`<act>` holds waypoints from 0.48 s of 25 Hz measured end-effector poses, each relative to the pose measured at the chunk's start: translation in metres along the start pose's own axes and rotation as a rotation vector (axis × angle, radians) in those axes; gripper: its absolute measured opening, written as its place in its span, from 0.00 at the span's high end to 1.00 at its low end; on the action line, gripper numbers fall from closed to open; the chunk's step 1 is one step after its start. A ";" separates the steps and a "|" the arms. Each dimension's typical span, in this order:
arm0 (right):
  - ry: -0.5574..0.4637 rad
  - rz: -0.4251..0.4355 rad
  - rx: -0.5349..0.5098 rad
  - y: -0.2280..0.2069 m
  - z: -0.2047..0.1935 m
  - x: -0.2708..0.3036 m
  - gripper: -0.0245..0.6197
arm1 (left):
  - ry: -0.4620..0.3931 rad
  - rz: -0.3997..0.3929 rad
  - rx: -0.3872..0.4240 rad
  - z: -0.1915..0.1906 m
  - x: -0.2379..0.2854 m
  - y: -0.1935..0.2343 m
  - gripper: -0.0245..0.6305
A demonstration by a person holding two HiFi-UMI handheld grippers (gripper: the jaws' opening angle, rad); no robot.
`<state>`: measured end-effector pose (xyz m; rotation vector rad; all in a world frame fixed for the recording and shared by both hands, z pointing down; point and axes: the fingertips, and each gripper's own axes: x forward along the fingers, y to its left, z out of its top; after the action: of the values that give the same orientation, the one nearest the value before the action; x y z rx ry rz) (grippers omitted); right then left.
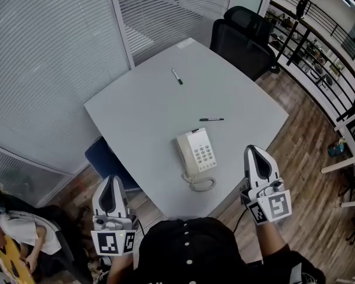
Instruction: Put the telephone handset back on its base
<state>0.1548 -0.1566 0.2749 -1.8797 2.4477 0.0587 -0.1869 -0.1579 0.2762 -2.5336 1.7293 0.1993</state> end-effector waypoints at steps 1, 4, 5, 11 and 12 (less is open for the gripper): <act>-0.003 0.001 0.001 0.000 0.000 0.000 0.92 | -0.001 0.001 0.001 0.001 -0.001 0.000 0.94; -0.007 0.006 0.006 0.001 0.001 0.000 0.92 | 0.000 0.009 0.005 0.003 -0.003 0.000 0.94; -0.007 0.008 0.005 0.002 0.000 0.000 0.92 | -0.001 0.011 0.007 0.003 -0.004 0.001 0.94; -0.004 0.015 0.005 0.003 -0.001 0.002 0.92 | -0.007 0.016 0.012 0.005 -0.005 0.001 0.94; -0.004 0.016 0.004 0.003 -0.001 0.002 0.92 | -0.006 0.017 0.012 0.004 -0.006 0.002 0.94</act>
<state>0.1511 -0.1580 0.2758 -1.8570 2.4579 0.0581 -0.1907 -0.1525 0.2728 -2.5080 1.7458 0.1971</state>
